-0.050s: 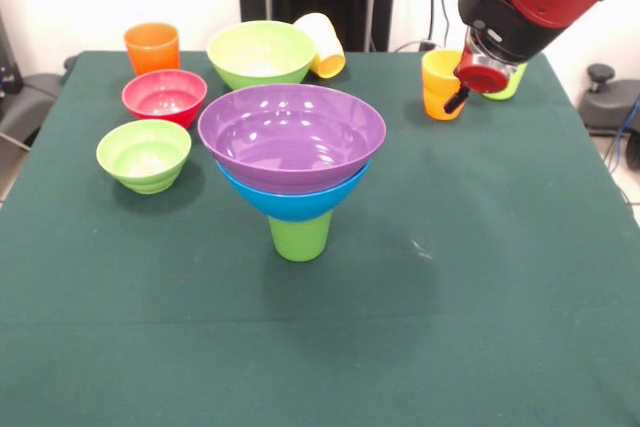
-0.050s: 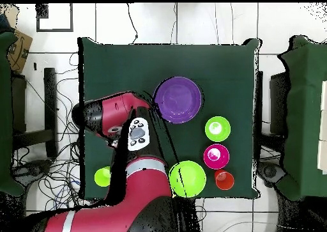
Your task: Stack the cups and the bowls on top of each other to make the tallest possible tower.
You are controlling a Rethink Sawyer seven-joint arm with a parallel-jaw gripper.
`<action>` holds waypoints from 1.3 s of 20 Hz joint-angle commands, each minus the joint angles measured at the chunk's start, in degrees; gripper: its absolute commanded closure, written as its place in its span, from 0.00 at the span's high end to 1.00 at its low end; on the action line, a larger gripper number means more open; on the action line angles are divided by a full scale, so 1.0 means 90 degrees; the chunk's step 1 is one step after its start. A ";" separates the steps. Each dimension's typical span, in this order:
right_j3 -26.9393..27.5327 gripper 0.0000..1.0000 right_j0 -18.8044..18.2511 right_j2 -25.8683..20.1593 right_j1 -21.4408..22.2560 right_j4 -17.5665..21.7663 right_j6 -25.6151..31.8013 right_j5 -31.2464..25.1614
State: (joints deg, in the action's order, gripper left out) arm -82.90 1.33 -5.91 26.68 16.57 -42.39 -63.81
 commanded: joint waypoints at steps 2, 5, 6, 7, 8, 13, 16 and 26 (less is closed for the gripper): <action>-0.0230 1.00 0.0046 -0.0161 -0.0241 0.0426 -0.0717 0.0367; -0.0255 1.00 0.0063 -0.0139 -0.0211 0.0413 -0.0722 0.0278; -0.0247 1.00 0.0079 -0.0137 -0.0216 0.0408 -0.0734 0.0264; -0.0253 1.00 0.0086 -0.0128 -0.0211 0.0409 -0.0741 0.0245; -0.0244 1.00 0.0108 -0.0125 -0.0227 0.0408 -0.0759 0.0231; -0.0237 1.00 0.0139 -0.0119 -0.0297 0.0390 -0.0788 0.0224; -0.0259 1.00 0.0161 -0.0127 -0.0364 0.0365 -0.0822 0.0298; -0.0344 1.00 0.0116 -0.0106 -0.0428 0.0373 -0.0796 0.0382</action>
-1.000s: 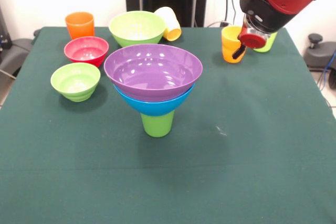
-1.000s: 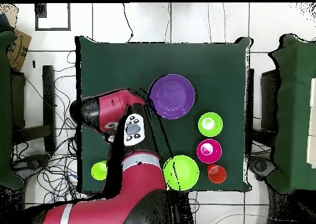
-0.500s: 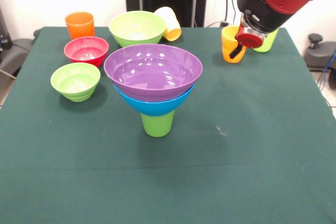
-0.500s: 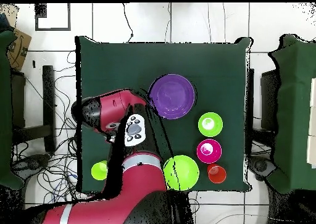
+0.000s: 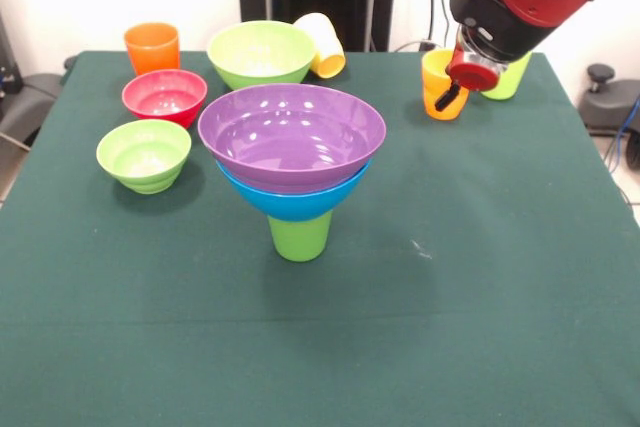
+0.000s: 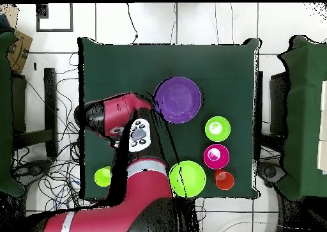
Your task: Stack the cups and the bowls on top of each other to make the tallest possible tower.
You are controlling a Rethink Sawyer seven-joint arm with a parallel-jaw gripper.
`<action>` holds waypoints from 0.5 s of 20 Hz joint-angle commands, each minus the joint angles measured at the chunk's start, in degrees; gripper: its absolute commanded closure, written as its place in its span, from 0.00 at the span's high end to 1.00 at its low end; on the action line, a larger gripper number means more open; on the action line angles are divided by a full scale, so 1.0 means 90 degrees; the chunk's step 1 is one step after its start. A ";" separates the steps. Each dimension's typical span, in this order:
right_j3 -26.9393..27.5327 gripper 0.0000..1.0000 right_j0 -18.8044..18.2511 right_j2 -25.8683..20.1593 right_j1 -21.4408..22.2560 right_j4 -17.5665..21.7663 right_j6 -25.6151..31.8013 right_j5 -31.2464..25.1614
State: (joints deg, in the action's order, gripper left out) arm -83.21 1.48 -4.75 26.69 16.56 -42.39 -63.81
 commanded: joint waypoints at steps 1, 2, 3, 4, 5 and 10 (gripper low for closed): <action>-0.0312 1.00 0.0097 -0.0241 -0.0436 0.0367 -0.0796 0.0385; -0.0319 1.00 0.0101 -0.0235 -0.0441 0.0369 -0.0795 0.0366; -0.0337 1.00 0.0094 -0.0240 -0.0442 0.0362 -0.0794 0.0382; -0.0351 1.00 0.0095 -0.0238 -0.0446 0.0363 -0.0792 0.0386; -0.0365 1.00 0.0096 -0.0236 -0.0447 0.0365 -0.0791 0.0379; -0.0632 1.00 0.0037 -0.0321 -0.0154 0.0264 -0.0639 0.0299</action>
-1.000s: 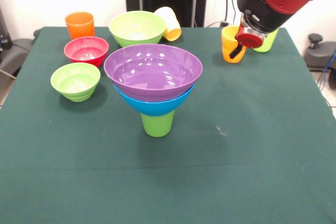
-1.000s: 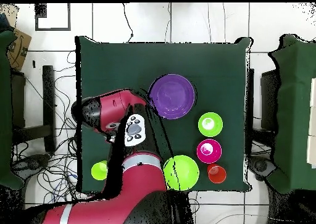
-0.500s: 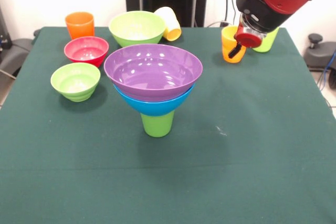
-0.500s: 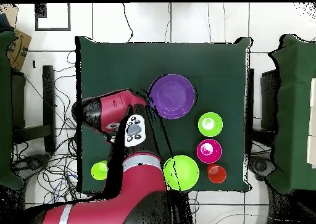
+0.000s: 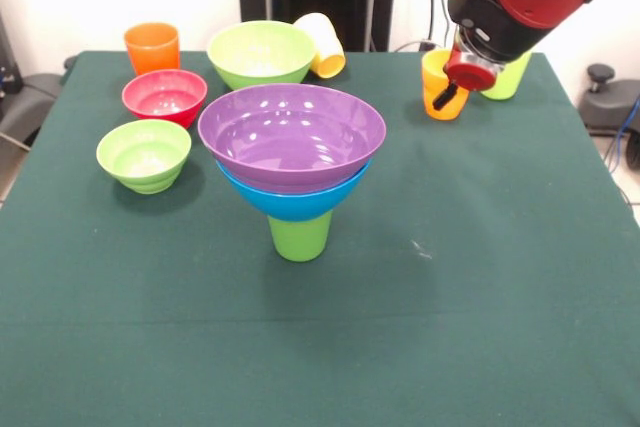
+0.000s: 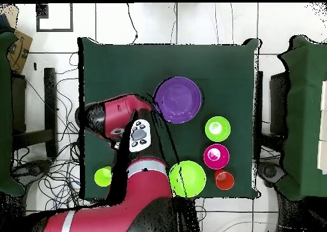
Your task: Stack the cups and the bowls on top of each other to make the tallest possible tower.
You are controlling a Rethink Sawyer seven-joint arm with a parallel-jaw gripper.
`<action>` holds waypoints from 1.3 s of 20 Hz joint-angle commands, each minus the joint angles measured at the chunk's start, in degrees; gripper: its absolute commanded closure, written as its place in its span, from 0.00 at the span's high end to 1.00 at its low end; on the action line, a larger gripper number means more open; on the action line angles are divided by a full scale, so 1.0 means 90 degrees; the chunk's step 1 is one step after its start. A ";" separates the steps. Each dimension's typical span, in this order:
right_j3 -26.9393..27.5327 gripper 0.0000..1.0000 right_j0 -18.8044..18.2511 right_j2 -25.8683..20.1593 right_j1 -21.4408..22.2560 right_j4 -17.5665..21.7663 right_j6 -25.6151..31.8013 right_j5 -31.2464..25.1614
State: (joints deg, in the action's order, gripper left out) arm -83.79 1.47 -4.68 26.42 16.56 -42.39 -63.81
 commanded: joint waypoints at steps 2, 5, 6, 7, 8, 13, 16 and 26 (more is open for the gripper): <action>-0.0651 1.00 -0.0006 -0.0385 -0.0021 0.0213 -0.0556 0.0270; -0.0750 1.00 -0.0064 -0.0426 0.0033 0.0215 -0.0420 0.0199; -0.0802 1.00 -0.0077 -0.0428 0.0054 0.0222 -0.0388 0.0170; -0.0891 1.00 -0.0099 -0.0443 0.0081 0.0234 -0.0357 0.0228; -0.0983 1.00 -0.0105 -0.0448 0.0102 0.0257 -0.0340 0.0282; -0.1266 1.00 -0.0109 -0.0504 0.0229 0.0260 -0.0367 0.0511; -0.1157 1.00 -0.0120 -0.0535 0.0116 0.0286 -0.0428 0.0708; -0.0639 1.00 -0.0078 -0.0614 -0.0489 0.0317 -0.0589 0.1446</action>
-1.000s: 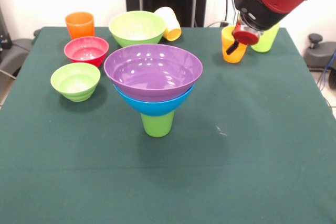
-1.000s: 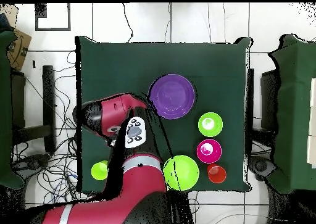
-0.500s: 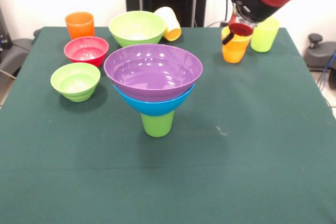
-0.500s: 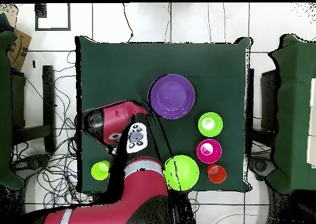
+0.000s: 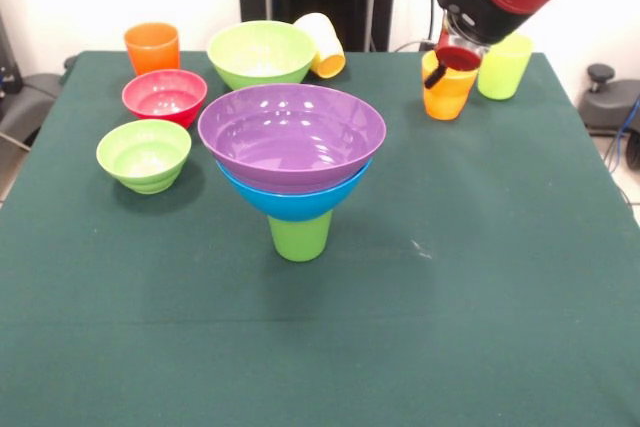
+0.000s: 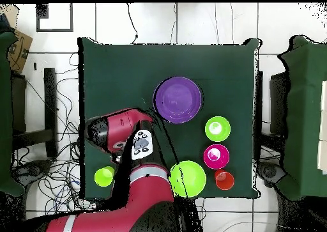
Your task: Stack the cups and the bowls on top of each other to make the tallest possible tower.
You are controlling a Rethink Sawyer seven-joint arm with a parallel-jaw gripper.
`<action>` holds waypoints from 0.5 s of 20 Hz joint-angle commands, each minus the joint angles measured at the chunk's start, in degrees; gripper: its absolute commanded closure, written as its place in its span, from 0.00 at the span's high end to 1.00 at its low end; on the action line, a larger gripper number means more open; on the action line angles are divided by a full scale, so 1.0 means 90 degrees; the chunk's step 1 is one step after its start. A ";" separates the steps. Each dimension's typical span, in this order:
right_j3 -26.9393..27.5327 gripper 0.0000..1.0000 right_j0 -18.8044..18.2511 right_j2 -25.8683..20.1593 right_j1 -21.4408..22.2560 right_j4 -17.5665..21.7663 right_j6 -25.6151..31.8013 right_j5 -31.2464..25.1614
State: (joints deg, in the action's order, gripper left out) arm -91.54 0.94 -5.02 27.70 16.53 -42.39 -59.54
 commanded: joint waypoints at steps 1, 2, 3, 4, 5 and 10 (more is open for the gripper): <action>0.0194 1.00 -0.0033 -0.0558 -0.0594 0.0319 -0.0577 0.0978; 0.0188 1.00 -0.0038 -0.0545 -0.0569 0.0323 -0.0562 0.0987; 0.0188 1.00 -0.0058 -0.0526 -0.0544 0.0332 -0.0525 0.0974; 0.0181 1.00 -0.0074 -0.0516 -0.0523 0.0329 -0.0499 0.0965; 0.0153 1.00 -0.0107 -0.0514 -0.0490 0.0335 -0.0475 0.1032; 0.0151 1.00 -0.0100 -0.0485 -0.0585 0.0364 -0.0496 0.1139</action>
State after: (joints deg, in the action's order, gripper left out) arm -91.55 0.83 -5.24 25.57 16.53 -42.39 -54.69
